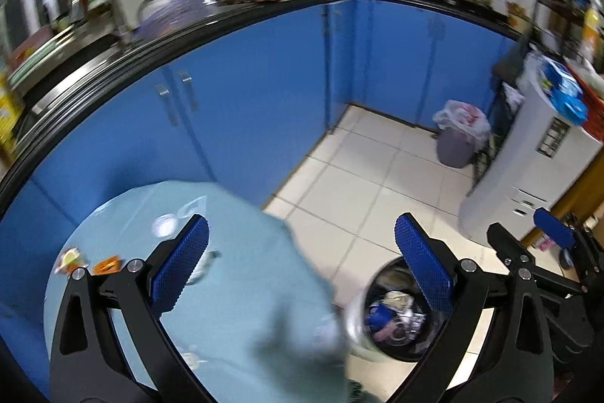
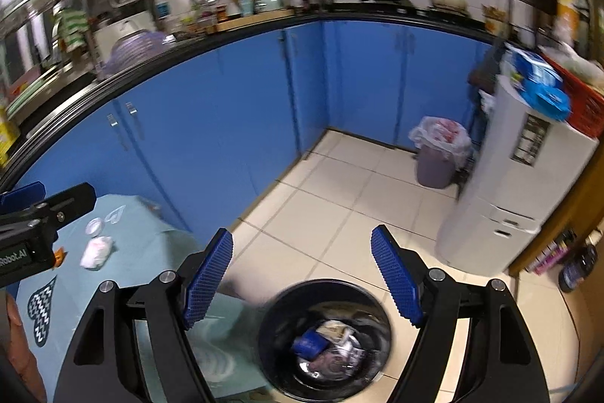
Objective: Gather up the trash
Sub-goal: 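Move both tools back over the table toward the paper card and white tissue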
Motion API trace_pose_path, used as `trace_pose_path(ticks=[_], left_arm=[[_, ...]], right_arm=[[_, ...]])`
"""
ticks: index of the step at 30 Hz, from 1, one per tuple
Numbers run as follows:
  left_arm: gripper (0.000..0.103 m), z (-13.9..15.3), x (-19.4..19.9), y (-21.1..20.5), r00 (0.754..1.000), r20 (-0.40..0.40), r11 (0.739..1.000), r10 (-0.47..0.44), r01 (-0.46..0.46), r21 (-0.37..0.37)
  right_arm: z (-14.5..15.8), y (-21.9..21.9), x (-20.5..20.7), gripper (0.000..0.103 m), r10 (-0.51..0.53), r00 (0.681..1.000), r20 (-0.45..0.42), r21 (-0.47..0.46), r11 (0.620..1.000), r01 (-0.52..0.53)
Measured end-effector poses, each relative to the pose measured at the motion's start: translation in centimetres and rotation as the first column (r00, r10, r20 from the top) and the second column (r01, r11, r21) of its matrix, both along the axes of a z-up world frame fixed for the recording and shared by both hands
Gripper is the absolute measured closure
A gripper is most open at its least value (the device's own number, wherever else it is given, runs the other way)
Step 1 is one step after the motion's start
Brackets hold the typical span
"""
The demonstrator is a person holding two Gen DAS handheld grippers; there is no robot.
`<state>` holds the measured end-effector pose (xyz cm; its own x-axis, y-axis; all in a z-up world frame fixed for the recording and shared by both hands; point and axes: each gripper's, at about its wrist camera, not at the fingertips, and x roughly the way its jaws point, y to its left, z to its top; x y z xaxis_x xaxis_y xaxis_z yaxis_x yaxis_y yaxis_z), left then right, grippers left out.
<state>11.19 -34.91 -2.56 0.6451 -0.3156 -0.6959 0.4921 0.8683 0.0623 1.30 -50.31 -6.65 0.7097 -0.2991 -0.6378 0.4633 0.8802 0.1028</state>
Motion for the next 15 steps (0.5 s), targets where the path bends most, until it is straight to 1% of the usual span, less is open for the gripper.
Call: trace_pose_path(ticks=[4,8,10,13,15], left_arm=[[0.005,-0.4,1.8,4.8,0.996,0.004,0.996,0.087,-0.087,-0.003],[0.005,-1.0,3.6,10.0,0.983,0.027,0.983,0.182,-0.183,0.014],[0.005,-1.6,4.5,12.7,0.972,0.036,0.972,0.232,-0.233,0.027],[0.004,-2.8,6.1,16.8,0.953,0.024,0.952,0.302,-0.303,0.038],[0.004,-3.7,7.5,19.8,0.935,0.017,0.934,0.355,-0.355,0.049]], right_arm=[[-0.5,4.1,3.4,0.029,0.086,0.996,-0.021,-0.004,0.996,-0.086],[-1.2,7.7,6.6,0.029,0.159,0.986,-0.042,0.003,0.987,-0.159],[-2.0,9.6,8.3,0.029,0.190,0.980,-0.058,0.012,0.982,-0.190],[-3.1,11.9,10.4,0.029,0.227,0.971,-0.079,0.040,0.974,-0.224],[-3.7,13.3,11.7,0.029,0.245,0.965,-0.092,0.053,0.969,-0.241]])
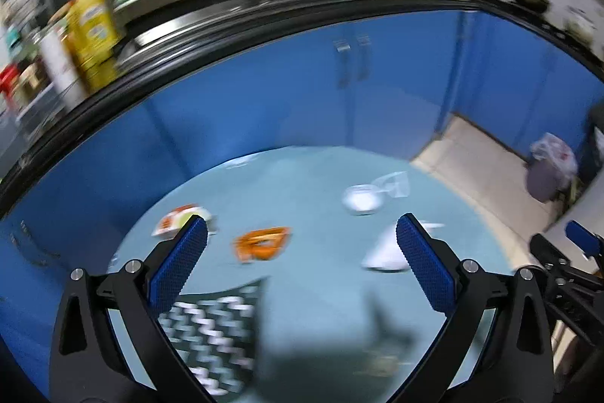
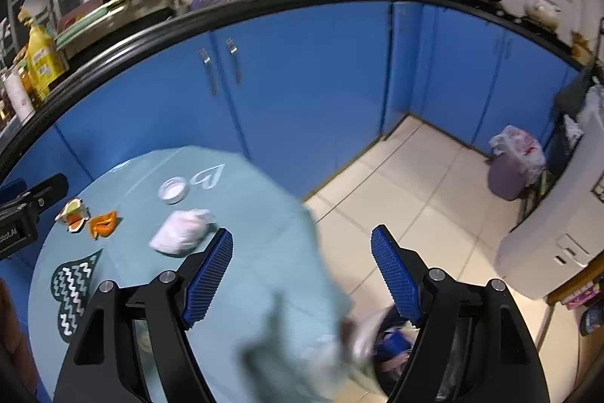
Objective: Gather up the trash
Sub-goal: 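Move both tools back over the table toward the paper card and white tissue, then grasp the orange-and-green paper card with the left tool while the right tool grasps the white tissue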
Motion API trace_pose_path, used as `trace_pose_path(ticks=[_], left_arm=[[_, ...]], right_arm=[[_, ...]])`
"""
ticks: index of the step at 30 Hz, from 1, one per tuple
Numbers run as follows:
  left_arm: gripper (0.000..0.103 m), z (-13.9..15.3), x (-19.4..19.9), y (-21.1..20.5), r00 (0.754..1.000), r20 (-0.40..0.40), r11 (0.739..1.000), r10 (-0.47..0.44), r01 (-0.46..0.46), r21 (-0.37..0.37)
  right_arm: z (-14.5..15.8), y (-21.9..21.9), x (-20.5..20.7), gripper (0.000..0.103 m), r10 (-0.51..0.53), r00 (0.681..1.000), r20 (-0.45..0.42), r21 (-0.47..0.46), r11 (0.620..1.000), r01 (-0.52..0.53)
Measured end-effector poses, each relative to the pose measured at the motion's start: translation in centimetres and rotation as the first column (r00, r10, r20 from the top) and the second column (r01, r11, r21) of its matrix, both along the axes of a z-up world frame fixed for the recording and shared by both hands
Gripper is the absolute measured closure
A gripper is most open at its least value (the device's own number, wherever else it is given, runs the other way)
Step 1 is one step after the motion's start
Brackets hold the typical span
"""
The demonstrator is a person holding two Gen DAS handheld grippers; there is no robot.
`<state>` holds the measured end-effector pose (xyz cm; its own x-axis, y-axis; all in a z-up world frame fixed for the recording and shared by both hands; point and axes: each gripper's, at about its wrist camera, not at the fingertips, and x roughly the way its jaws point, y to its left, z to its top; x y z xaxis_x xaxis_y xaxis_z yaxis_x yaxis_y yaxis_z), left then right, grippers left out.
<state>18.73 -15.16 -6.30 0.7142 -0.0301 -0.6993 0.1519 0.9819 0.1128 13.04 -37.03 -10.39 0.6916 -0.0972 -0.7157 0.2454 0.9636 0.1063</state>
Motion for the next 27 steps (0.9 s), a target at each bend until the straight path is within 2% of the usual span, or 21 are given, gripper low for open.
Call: trace_pose_path(ticks=[6,11,15,27], left_arm=[[0.004,-3.8,4.5,6.9,0.989,-0.060,0.991,0.137,-0.137,0.010],[0.004,-6.7,7.2,10.2,0.972,-0.118,0.979,0.201,-0.204,-0.017],[0.004,-8.4,9.0,11.4,0.966,-0.157,0.976,0.206,-0.214,-0.039],[0.006,-11.1,11.0,12.7,0.953,-0.164,0.966,0.257,-0.258,0.011]], right_arm=[[-2.3,4.3,3.7,0.029,0.045,0.998,-0.054,0.007,0.999,-0.045],[-3.9,6.6,6.1,0.029,0.064,0.993,-0.095,0.019,0.998,-0.063],[-4.8,7.7,7.7,0.029,0.068,0.991,-0.115,0.033,0.997,-0.064],[-7.2,10.2,10.4,0.029,0.106,0.980,-0.171,0.039,0.994,-0.101]])
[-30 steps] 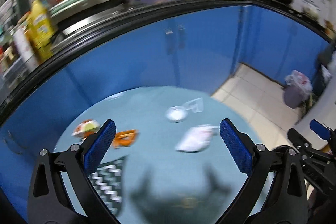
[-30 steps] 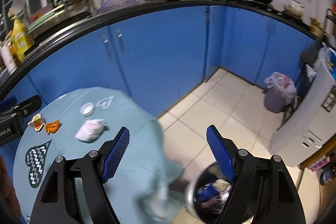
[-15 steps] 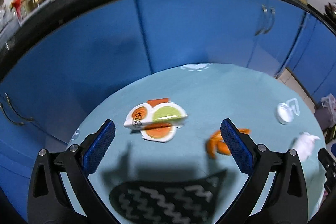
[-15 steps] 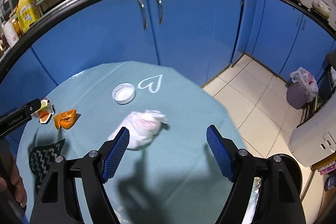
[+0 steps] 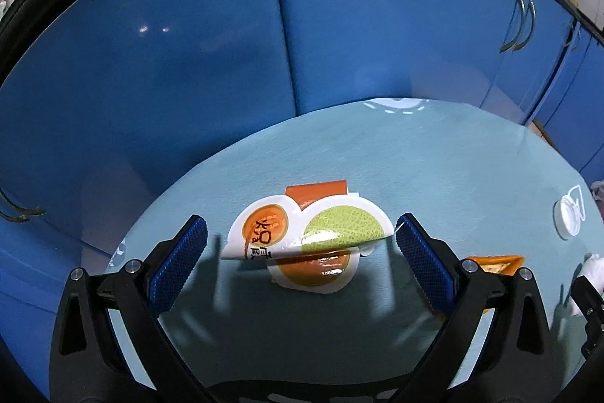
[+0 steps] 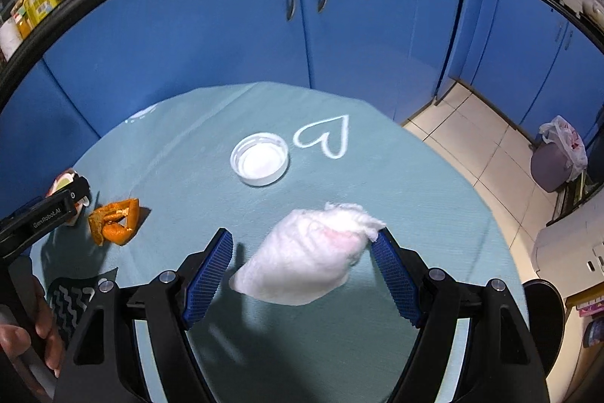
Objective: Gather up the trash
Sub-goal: 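Grasp the orange-and-green paper card with the left tool while the right tool grasps the white tissue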
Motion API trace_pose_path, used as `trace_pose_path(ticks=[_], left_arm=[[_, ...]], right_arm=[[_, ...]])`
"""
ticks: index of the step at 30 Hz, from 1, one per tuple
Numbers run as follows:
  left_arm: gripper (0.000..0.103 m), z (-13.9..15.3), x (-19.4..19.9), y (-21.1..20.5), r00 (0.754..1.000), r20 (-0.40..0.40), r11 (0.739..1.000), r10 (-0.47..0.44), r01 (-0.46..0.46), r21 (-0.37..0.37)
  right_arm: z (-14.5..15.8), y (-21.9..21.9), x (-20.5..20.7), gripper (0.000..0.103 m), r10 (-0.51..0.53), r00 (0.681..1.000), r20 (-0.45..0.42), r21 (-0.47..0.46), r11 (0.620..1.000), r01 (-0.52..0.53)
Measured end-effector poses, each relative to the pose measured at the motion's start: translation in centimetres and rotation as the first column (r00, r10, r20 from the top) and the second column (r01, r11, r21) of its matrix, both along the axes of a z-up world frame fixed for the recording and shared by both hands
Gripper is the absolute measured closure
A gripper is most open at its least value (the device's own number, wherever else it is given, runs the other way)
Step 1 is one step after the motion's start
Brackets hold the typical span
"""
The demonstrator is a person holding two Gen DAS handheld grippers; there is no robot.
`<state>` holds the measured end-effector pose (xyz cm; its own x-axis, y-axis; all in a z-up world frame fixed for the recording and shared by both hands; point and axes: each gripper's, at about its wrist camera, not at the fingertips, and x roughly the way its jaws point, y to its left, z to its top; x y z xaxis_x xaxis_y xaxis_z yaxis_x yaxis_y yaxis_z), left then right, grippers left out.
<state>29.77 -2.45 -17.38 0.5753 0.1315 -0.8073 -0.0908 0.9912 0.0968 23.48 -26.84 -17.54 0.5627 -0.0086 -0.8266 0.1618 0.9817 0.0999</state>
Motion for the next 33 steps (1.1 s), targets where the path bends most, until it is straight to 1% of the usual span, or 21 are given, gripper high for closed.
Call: trace_pose_path(ticks=[1,3,4,5,6,7,8,9,12,16,20,24,33], left_arm=[[0.012,-0.1,0.0,0.1,1.000,0.001,1.000,-0.002,0.002,0.005],[0.019,-0.3,-0.1,0.1,1.000,-0.007,1.000,-0.009,0.009,0.004],[0.020,-0.3,-0.2,0.1,1.000,-0.010,1.000,-0.012,0.012,0.004],[0.021,-0.2,-0.3,0.2,1.000,-0.004,1.000,-0.012,0.012,0.004],[0.023,-0.2,-0.5,0.2,1.000,0.000,1.000,-0.012,0.012,0.004],[0.024,-0.1,-0.7,0.2,1.000,0.006,1.000,-0.014,0.014,-0.002],[0.024,0.1,-0.9,0.3,1.000,0.013,1.000,-0.013,0.014,-0.009],[0.024,0.4,-1.4,0.3,1.000,0.024,1.000,-0.011,0.011,-0.010],[0.024,1.1,-2.1,0.1,0.999,0.048,1.000,-0.018,0.019,-0.011],[0.024,2.9,-3.5,-0.3,0.996,0.088,0.999,-0.029,0.032,-0.024],[0.024,4.5,-4.4,-1.1,0.993,0.109,0.998,-0.048,0.052,-0.035],[0.024,6.2,-5.6,-2.5,0.988,0.138,0.996,-0.073,0.079,-0.033],[0.024,10.0,-9.3,-6.2,0.972,0.196,0.990,-0.132,0.140,-0.027]], right_arm=[[-0.1,0.0,-0.1,0.029,0.000,1.000,0.001,-0.004,1.000,0.000],[-0.3,0.3,-0.1,0.029,0.007,1.000,0.001,-0.017,1.000,-0.007],[-0.3,0.5,-0.2,0.029,0.013,1.000,0.000,-0.034,0.999,-0.013],[-0.4,0.6,-0.3,0.035,0.018,1.000,0.000,-0.052,0.998,-0.018],[-0.3,0.9,-0.3,0.049,0.026,1.000,0.001,-0.079,0.997,-0.026],[-0.3,0.9,-0.4,0.056,0.041,0.999,0.003,-0.073,0.997,-0.040],[-0.1,0.9,-0.4,0.072,0.053,0.999,0.002,-0.059,0.997,-0.053],[0.0,0.8,-0.5,0.078,0.060,0.998,-0.001,-0.053,0.997,-0.060],[0.4,0.9,-1.1,0.082,0.073,0.997,0.003,-0.053,0.996,-0.072],[1.8,1.0,-2.2,0.083,0.081,0.996,0.038,-0.054,0.995,-0.079],[3.6,0.6,-3.5,0.083,0.077,0.994,0.076,-0.054,0.996,-0.073],[5.1,-0.3,-4.7,0.083,0.065,0.992,0.106,-0.065,0.996,-0.058],[8.1,-3.0,-8.8,0.083,0.022,0.986,0.168,-0.071,0.997,-0.010]])
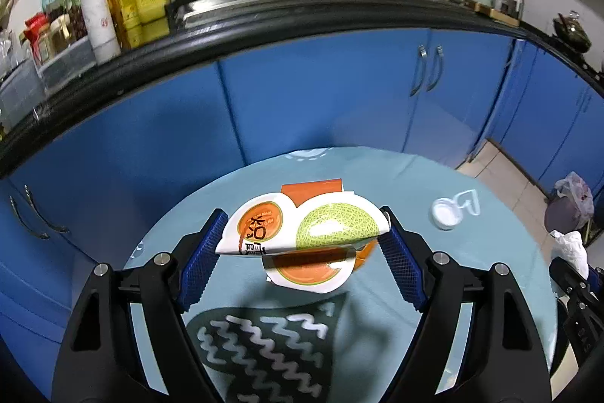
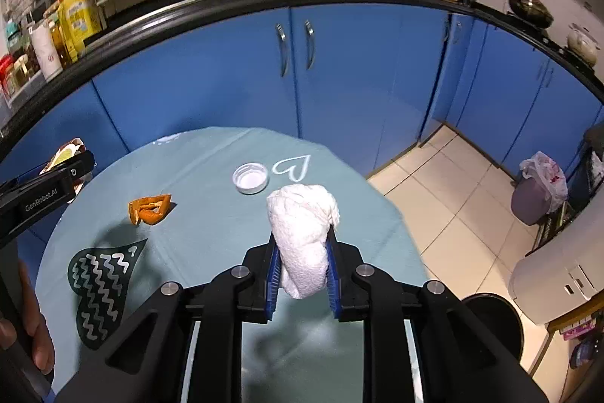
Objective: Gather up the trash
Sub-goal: 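Grasp the orange-and-green paper card with the left tool while the right tool grasps the white tissue, then carry both items to the black bin while the right tool drops the tissue inside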
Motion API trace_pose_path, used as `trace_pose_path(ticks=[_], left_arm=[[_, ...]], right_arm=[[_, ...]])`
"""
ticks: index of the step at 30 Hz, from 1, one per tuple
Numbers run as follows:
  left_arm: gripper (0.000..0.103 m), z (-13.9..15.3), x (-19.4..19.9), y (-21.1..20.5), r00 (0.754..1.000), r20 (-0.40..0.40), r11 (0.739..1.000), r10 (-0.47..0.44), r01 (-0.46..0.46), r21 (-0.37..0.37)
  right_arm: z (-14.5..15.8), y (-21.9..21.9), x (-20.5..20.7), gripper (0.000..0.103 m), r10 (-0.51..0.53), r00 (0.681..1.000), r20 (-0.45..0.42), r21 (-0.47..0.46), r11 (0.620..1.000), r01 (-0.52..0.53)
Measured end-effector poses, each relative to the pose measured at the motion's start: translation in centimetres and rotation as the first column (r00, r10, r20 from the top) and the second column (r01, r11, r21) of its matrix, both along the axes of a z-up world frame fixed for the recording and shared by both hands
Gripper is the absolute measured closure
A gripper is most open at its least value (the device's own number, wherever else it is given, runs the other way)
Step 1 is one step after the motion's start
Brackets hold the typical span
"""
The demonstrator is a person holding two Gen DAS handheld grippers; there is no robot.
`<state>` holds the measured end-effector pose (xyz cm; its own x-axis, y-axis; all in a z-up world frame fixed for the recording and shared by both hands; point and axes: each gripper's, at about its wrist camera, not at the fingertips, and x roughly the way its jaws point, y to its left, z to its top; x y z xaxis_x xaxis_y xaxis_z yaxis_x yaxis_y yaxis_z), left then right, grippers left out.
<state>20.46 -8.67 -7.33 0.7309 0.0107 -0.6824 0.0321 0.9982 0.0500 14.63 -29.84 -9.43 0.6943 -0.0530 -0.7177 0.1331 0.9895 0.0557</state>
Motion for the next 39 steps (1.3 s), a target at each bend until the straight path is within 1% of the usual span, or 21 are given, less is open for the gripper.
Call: trace_pose_path(ticks=[10,15,20,24,33,39], left_arm=[[0.024,3.6,-3.9,-4.0,0.996,0.071,0.998,-0.062,0.061,0.012],[0.024,5.0,-6.0,-6.5,0.989,0.101,0.994,-0.105,0.104,0.019],[0.024,6.5,-8.1,-9.6,0.978,0.138,0.987,-0.159,0.156,0.034],[0.024,7.8,-9.6,-12.1,0.964,0.169,0.979,-0.204,0.199,0.046],[0.024,10.2,-12.8,-17.9,0.925,0.223,0.952,-0.307,0.296,0.082],[0.024,11.1,-14.9,-22.1,0.893,0.242,0.925,-0.379,0.368,0.093]], right_arm=[[3.1,-3.5,-4.8,0.083,-0.064,0.994,0.084,0.014,0.998,0.063],[4.6,-5.4,-7.2,0.083,-0.102,0.987,0.123,0.025,0.995,0.100],[6.0,-7.5,-9.7,0.083,-0.147,0.976,0.161,0.032,0.989,0.143],[6.6,-9.1,-11.4,0.083,-0.183,0.966,0.181,0.040,0.983,0.178],[7.8,-13.2,-14.9,0.083,-0.263,0.940,0.217,0.072,0.965,0.253],[8.5,-16.1,-17.3,0.083,-0.316,0.918,0.238,0.085,0.949,0.305]])
